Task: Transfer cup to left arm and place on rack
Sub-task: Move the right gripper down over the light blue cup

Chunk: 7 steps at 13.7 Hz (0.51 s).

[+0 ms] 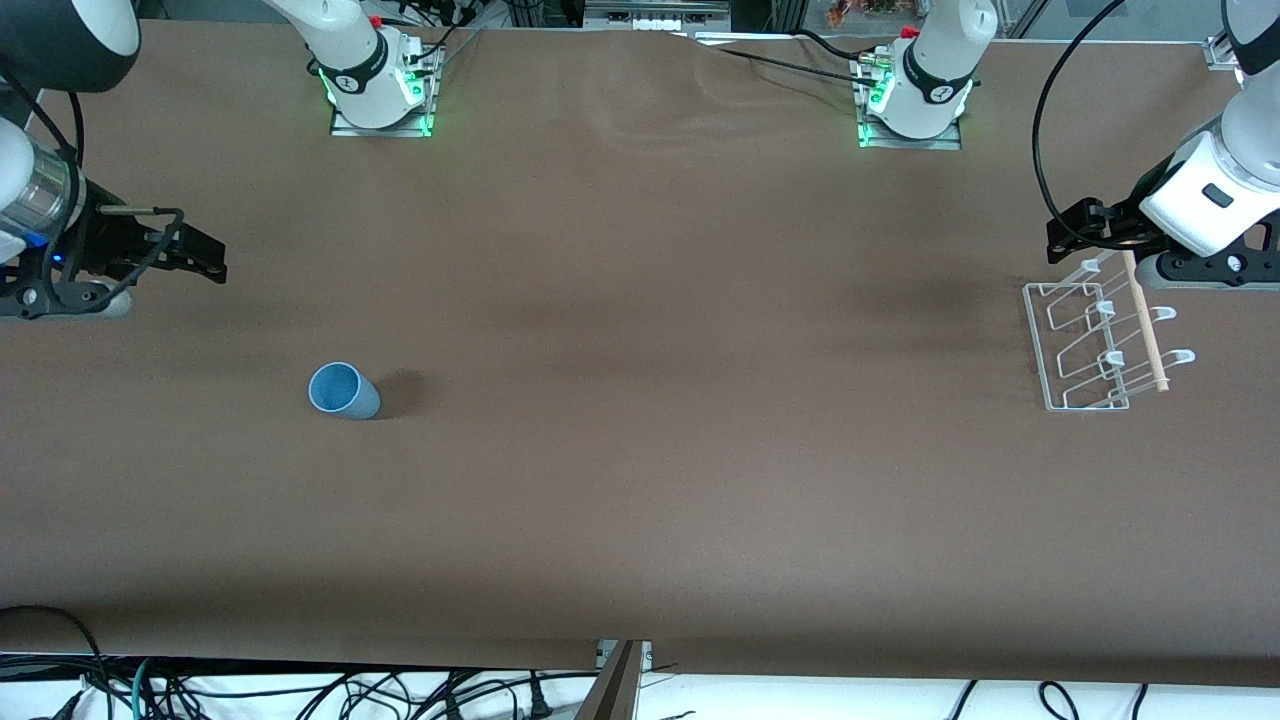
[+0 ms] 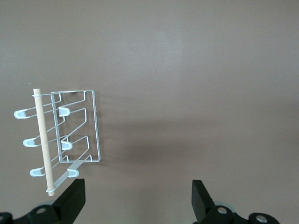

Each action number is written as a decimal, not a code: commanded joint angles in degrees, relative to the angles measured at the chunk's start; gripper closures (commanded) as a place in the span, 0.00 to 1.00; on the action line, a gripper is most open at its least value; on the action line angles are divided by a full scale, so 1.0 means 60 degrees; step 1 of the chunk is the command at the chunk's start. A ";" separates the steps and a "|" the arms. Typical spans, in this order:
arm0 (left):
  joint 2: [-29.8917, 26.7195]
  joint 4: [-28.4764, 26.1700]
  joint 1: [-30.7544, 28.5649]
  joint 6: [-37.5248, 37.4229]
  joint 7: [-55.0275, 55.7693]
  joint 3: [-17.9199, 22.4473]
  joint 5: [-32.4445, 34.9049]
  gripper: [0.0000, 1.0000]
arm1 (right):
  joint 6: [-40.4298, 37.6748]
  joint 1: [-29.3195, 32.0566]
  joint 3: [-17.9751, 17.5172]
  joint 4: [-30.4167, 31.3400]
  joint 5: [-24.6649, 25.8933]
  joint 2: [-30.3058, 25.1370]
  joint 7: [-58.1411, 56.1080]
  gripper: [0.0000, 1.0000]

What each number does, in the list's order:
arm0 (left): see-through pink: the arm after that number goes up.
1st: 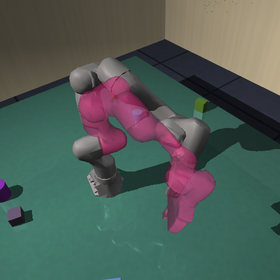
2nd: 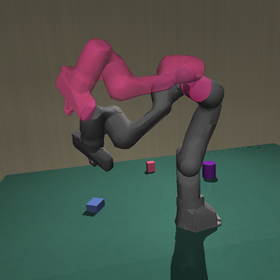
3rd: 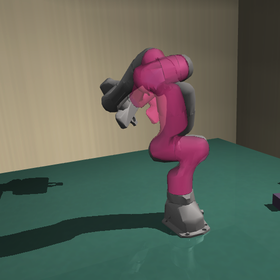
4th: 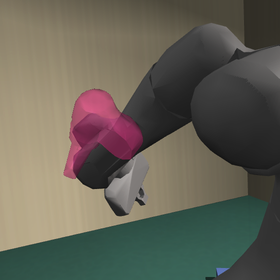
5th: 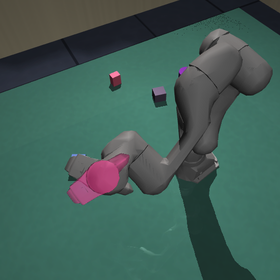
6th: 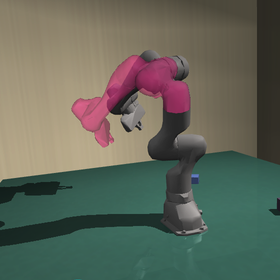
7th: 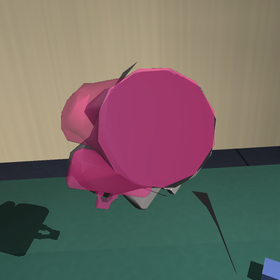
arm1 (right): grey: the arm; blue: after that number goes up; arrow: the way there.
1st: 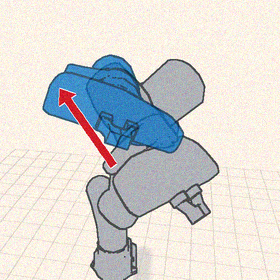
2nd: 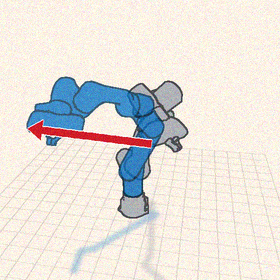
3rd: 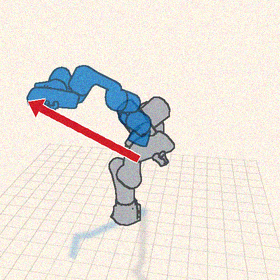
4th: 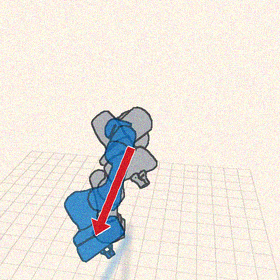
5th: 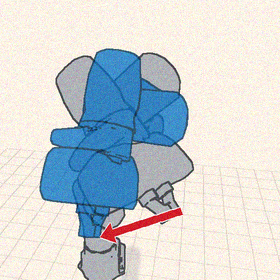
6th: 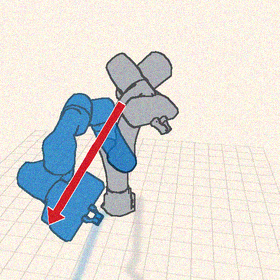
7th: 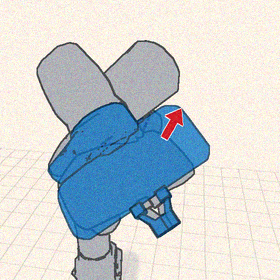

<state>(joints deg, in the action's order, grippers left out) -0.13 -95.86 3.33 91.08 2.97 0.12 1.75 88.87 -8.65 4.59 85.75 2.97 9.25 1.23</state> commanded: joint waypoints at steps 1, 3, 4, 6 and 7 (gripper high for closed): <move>0.0066 0.0156 -0.0013 -0.0019 0.0061 0.0009 -0.0058 0.00 | -0.0060 0.0109 -0.0091 -0.0259 0.0354 0.0581 -0.0116 0.00; 0.0080 0.0156 -0.0013 -0.0019 0.0061 0.0009 -0.0058 0.00 | 0.0100 0.0108 -0.0091 -0.0230 0.0355 0.0903 -0.0102 0.00; 0.0080 0.0142 -0.0013 -0.0019 0.0061 0.0009 -0.0058 0.00 | 0.0232 0.0109 -0.0091 -0.0215 0.0340 0.1122 -0.0116 0.00; 0.0095 0.0156 -0.0013 -0.0019 0.0061 0.0009 -0.0058 0.00 | 0.0437 0.0123 -0.0091 -0.0200 0.0296 0.1474 -0.0102 0.00; 0.0095 0.0156 -0.0013 -0.0019 0.0061 0.0009 -0.0058 0.00 | 0.0612 0.0123 -0.0091 -0.0200 0.0282 0.1665 -0.0116 0.00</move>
<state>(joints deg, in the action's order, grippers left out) -0.06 -95.85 3.31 91.08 2.97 0.12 1.75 91.64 -8.53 4.58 85.73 4.23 17.19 1.23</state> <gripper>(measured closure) 0.000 0.000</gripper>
